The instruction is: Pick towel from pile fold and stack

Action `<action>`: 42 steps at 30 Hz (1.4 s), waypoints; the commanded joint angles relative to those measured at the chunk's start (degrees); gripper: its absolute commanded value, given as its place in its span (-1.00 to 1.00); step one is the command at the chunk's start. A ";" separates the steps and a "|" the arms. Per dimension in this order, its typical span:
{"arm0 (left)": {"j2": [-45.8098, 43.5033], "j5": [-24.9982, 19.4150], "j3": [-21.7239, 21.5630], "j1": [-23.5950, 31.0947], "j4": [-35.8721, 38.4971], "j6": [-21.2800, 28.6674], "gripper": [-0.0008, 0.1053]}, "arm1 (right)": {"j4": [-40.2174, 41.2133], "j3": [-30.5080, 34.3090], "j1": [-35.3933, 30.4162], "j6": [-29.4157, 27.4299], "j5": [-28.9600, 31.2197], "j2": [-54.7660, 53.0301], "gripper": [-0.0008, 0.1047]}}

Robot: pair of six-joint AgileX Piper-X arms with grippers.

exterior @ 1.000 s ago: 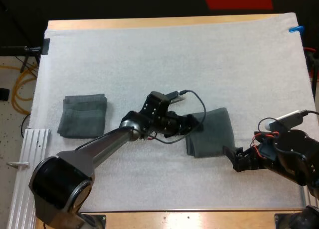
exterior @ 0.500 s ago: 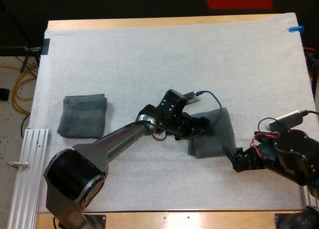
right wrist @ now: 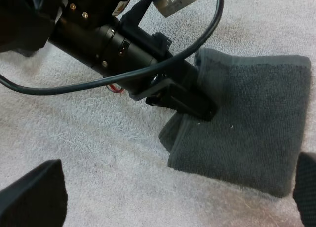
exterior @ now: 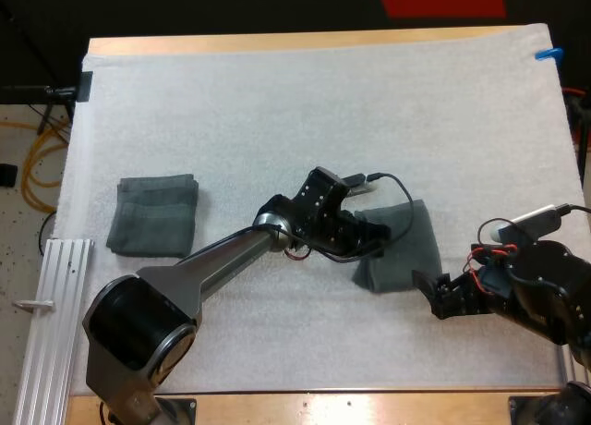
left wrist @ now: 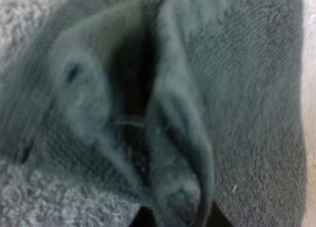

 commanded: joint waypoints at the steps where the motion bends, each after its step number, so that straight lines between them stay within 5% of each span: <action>1: -0.39 0.63 -1.18 0.09 0.93 1.97 -0.98 | 0.12 -0.45 0.03 -0.65 0.00 -0.26 0.73; 12: -2.43 -12.54 -16.10 6.89 30.22 30.87 -0.98 | 0.12 -0.45 0.03 -0.41 2.58 -0.26 0.73; 20: -2.43 -31.68 -24.96 15.89 51.53 48.54 -0.98 | 0.12 -0.45 0.03 -0.16 2.75 -0.26 0.73; 23: -2.45 -35.81 -26.46 20.42 56.59 50.99 -0.98 | 0.12 -0.45 0.03 -0.16 2.75 -0.26 0.73; 32: -6.37 -36.05 -27.44 33.53 59.64 53.61 -0.98 | 0.12 -0.45 0.03 -0.16 2.75 -0.26 0.73; 42: -7.36 -36.05 -27.44 39.93 59.64 55.66 -0.98 | 0.12 -0.45 0.03 -0.16 2.75 -0.26 0.73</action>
